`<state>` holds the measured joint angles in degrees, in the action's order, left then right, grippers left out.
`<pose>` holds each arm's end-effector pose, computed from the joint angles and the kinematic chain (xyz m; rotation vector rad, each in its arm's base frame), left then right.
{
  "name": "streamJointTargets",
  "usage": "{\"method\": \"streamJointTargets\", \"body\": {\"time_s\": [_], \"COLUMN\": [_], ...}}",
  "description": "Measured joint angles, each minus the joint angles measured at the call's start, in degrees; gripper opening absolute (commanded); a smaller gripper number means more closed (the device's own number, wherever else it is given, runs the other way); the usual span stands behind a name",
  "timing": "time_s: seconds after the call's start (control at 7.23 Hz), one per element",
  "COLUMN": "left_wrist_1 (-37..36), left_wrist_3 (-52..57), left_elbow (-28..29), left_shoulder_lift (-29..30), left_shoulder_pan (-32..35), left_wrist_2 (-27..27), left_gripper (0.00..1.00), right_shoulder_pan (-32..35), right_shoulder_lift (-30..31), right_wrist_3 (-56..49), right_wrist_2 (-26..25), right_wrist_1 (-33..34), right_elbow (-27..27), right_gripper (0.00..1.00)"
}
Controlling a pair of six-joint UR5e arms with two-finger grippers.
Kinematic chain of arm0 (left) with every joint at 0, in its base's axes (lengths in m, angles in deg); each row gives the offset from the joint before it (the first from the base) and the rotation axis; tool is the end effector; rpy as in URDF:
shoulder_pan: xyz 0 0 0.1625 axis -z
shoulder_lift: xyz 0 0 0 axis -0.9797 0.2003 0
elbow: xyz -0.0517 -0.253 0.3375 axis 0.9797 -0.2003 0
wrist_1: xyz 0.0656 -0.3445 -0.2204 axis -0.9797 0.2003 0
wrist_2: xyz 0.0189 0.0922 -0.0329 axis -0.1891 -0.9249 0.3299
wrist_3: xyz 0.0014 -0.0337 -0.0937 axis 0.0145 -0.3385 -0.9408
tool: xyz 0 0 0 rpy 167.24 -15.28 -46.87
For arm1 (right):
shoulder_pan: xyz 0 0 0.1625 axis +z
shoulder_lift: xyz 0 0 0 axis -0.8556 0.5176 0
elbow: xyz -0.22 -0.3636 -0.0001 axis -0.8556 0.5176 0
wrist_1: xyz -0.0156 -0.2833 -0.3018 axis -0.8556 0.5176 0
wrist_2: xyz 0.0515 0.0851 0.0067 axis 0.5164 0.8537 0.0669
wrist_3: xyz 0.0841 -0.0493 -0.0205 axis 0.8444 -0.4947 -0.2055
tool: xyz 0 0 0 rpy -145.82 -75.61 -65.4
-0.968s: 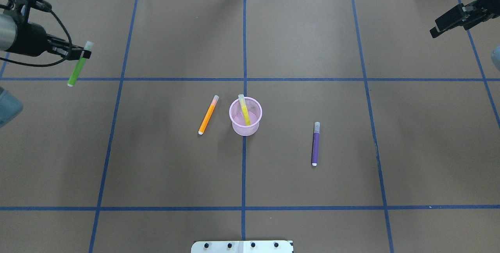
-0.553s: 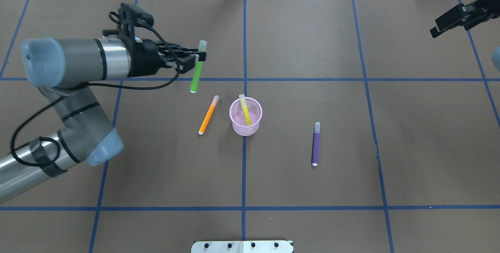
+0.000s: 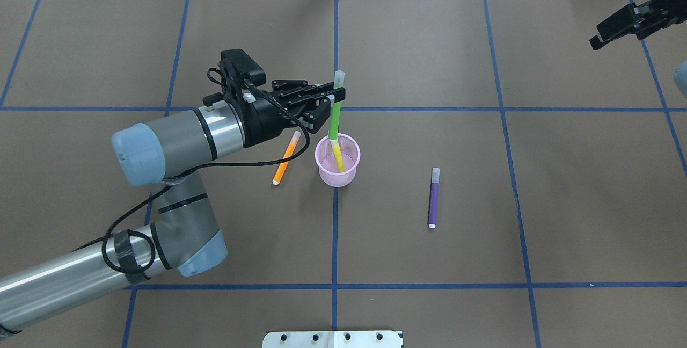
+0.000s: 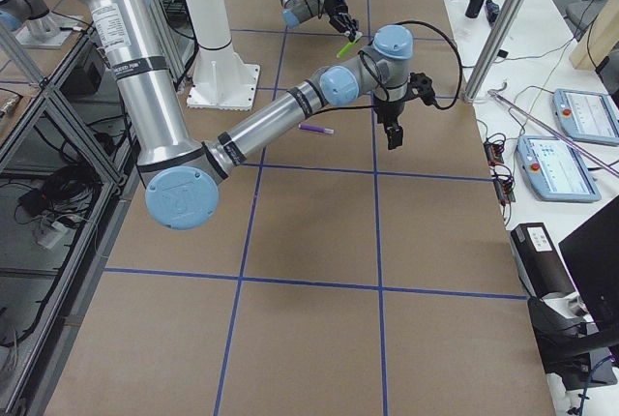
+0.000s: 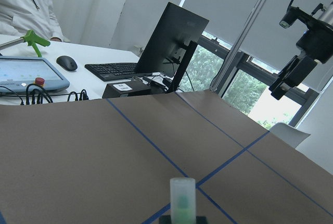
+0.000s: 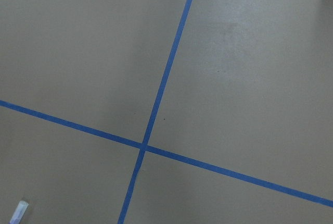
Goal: Collect pens into pen holder
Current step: 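Lower the green marker into the cup and open the left gripper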
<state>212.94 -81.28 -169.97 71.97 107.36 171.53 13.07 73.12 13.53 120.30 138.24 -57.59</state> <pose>0.4908 -0.4310 0.1983 1.2534 1.5505 0.1332 -0.1137 -0.5613 0.3593 0.2545 -0.8385 -0.1979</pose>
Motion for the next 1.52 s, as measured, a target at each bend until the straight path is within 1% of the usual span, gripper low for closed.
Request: {"method": "streamJointTargets", "body": {"time_s": [0.14,0.28,0.42,0.55,0.69,1.25,1.38,1.52], "left_wrist_1": [3.04,4.51,5.02,5.19,5.22,4.77,2.68,-2.36], "left_wrist_3": [1.76,2.49,2.73,2.80,2.83,1.53,1.26,1.20], "left_elbow": [3.67,5.86,6.77,7.13,7.25,6.57,6.08,4.48], "left_shoulder_lift": [1.35,1.83,1.84,1.77,1.68,1.64,1.38,0.56], "left_shoulder_pan": [-1.07,-1.54,-1.74,-2.15,-2.68,-4.39,-3.81,-2.49], "left_wrist_2": [-1.69,-2.45,-2.71,-2.82,-2.90,-3.41,-2.98,-0.90], "left_gripper": [0.00,0.01,0.12,0.59,1.00,1.00,1.00,1.00], "right_shoulder_pan": [-0.03,-0.06,-0.07,-0.08,-0.09,-0.10,-0.30,-0.79], "right_shoulder_lift": [-0.07,-0.12,-0.15,-0.16,-0.16,-0.42,-0.64,-0.83], "right_wrist_3": [0.02,0.03,0.03,0.03,0.03,0.59,2.32,5.08], "right_wrist_2": [0.00,0.00,0.00,0.00,0.00,0.15,0.22,0.23], "right_wrist_1": [-0.04,-0.06,-0.07,-0.07,-0.07,-0.01,-0.03,-0.14], "right_elbow": [0.00,0.04,0.10,0.13,0.14,-0.01,-0.19,-0.52], "right_gripper": [1.00,1.00,1.00,1.00,1.00,1.00,1.00,1.00]}}
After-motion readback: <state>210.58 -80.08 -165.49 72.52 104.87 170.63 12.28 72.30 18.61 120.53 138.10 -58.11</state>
